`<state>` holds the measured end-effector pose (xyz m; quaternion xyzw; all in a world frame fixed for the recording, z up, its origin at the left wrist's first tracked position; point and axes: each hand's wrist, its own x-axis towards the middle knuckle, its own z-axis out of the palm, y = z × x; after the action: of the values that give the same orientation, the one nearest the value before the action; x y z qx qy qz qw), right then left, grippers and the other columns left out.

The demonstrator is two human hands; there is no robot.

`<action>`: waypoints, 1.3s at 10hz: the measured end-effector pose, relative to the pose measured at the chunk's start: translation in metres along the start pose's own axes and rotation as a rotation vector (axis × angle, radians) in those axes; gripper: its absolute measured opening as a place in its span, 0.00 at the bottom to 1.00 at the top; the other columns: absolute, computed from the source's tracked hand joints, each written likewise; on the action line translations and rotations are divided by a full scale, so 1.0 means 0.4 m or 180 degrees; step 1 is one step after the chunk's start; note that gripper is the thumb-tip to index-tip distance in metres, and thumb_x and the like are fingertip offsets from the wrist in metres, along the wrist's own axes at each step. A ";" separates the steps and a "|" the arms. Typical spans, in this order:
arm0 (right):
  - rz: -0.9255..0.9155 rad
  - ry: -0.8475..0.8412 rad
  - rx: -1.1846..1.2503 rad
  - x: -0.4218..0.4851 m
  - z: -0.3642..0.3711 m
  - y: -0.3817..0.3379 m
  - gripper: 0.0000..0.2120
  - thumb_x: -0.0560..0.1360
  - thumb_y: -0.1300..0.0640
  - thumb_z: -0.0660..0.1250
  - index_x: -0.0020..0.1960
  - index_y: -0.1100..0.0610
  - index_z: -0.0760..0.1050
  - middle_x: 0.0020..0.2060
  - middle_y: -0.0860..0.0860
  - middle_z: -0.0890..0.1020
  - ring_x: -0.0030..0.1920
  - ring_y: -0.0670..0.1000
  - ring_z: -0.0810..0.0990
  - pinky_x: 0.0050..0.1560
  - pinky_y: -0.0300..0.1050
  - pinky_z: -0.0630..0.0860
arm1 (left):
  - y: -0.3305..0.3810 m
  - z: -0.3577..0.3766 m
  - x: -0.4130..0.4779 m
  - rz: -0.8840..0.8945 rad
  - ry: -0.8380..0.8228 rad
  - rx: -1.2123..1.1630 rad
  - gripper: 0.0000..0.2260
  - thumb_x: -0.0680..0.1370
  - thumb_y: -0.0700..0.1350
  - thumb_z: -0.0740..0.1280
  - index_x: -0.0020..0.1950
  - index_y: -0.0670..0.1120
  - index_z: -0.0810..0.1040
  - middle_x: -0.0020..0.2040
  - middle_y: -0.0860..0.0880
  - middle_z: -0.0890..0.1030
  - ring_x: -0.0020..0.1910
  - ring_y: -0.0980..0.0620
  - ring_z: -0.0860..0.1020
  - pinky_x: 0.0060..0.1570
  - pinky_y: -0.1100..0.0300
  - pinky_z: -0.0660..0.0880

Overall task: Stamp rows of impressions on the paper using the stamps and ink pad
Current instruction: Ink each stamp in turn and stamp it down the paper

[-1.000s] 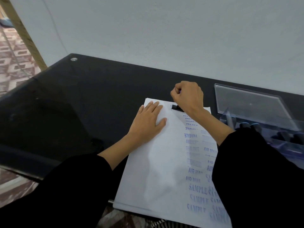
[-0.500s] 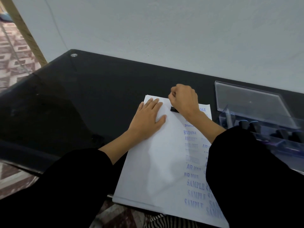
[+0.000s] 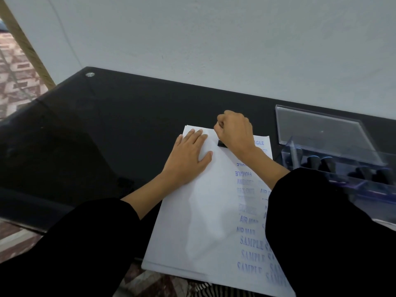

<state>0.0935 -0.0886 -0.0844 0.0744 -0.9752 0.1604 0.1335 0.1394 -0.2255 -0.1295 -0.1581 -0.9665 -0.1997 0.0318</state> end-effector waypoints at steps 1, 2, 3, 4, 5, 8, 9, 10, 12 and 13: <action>0.0002 0.0014 -0.0005 0.000 0.003 0.000 0.11 0.79 0.59 0.57 0.38 0.59 0.69 0.37 0.53 0.70 0.36 0.50 0.70 0.38 0.41 0.67 | 0.000 0.000 0.000 -0.0001 0.0003 0.0007 0.24 0.81 0.53 0.54 0.75 0.46 0.58 0.77 0.49 0.57 0.77 0.51 0.52 0.75 0.54 0.46; -0.0012 0.0024 -0.0056 0.000 0.007 0.001 0.11 0.79 0.58 0.57 0.39 0.59 0.69 0.37 0.52 0.70 0.36 0.50 0.69 0.38 0.40 0.67 | 0.000 0.000 0.000 -0.0004 0.0001 -0.0013 0.24 0.81 0.53 0.54 0.75 0.46 0.58 0.77 0.49 0.57 0.77 0.51 0.52 0.75 0.53 0.46; -0.0054 0.0060 -0.0100 0.002 0.008 0.002 0.11 0.79 0.58 0.57 0.39 0.58 0.68 0.37 0.52 0.70 0.36 0.49 0.69 0.32 0.37 0.63 | 0.000 0.000 0.000 -0.0002 0.0007 -0.0043 0.24 0.81 0.53 0.54 0.75 0.46 0.58 0.77 0.49 0.57 0.77 0.52 0.52 0.75 0.53 0.46; -0.0075 0.0080 -0.0145 -0.001 0.008 0.002 0.11 0.79 0.58 0.56 0.39 0.58 0.68 0.37 0.52 0.69 0.36 0.49 0.69 0.30 0.35 0.60 | 0.001 -0.001 -0.001 0.0001 0.0001 -0.0016 0.24 0.81 0.53 0.54 0.75 0.46 0.58 0.77 0.49 0.57 0.77 0.51 0.52 0.75 0.53 0.46; -0.0075 0.0102 -0.0173 -0.002 0.006 0.001 0.11 0.79 0.58 0.56 0.38 0.59 0.68 0.37 0.52 0.69 0.35 0.50 0.68 0.33 0.38 0.63 | 0.003 0.000 -0.001 0.0015 0.0029 -0.0023 0.24 0.81 0.53 0.54 0.75 0.46 0.59 0.77 0.49 0.57 0.77 0.51 0.52 0.75 0.53 0.46; 0.0504 0.0944 0.0801 -0.002 -0.085 0.057 0.15 0.72 0.63 0.59 0.28 0.58 0.62 0.27 0.52 0.68 0.28 0.48 0.64 0.28 0.41 0.58 | 0.003 -0.006 -0.005 -0.0001 0.0016 -0.0112 0.24 0.81 0.53 0.55 0.75 0.46 0.59 0.77 0.50 0.57 0.77 0.52 0.51 0.75 0.55 0.45; 0.0483 0.0934 0.0732 -0.025 -0.116 0.084 0.17 0.72 0.64 0.59 0.27 0.57 0.59 0.25 0.51 0.66 0.26 0.45 0.61 0.26 0.38 0.57 | 0.002 -0.004 -0.004 0.0013 0.0023 -0.0111 0.24 0.81 0.53 0.55 0.75 0.46 0.59 0.77 0.50 0.57 0.77 0.52 0.51 0.75 0.55 0.45; 0.0484 0.0873 0.0706 -0.051 -0.116 0.110 0.19 0.73 0.64 0.60 0.26 0.55 0.58 0.23 0.49 0.65 0.27 0.45 0.63 0.27 0.36 0.57 | 0.002 -0.004 -0.004 -0.0002 0.0035 -0.0080 0.24 0.81 0.52 0.55 0.75 0.46 0.59 0.77 0.50 0.57 0.77 0.52 0.51 0.75 0.54 0.45; 0.0474 0.1066 0.0833 -0.085 -0.120 0.123 0.19 0.73 0.65 0.60 0.26 0.57 0.59 0.21 0.49 0.62 0.25 0.43 0.61 0.45 0.46 0.74 | 0.005 -0.003 -0.003 0.0026 0.0061 -0.0059 0.24 0.81 0.52 0.55 0.75 0.45 0.59 0.77 0.49 0.58 0.77 0.52 0.52 0.75 0.55 0.45; 0.0470 0.1104 0.0884 -0.097 -0.134 0.126 0.16 0.74 0.62 0.61 0.28 0.62 0.65 0.23 0.53 0.66 0.25 0.44 0.63 0.43 0.46 0.73 | 0.005 -0.003 -0.005 0.0037 0.0048 -0.0043 0.24 0.80 0.53 0.55 0.75 0.45 0.60 0.76 0.49 0.58 0.77 0.52 0.53 0.75 0.55 0.46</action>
<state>0.1336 -0.0197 -0.0613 -0.0081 -0.9090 0.3127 0.2754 0.1419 -0.2246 -0.1279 -0.1625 -0.9639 -0.2073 0.0392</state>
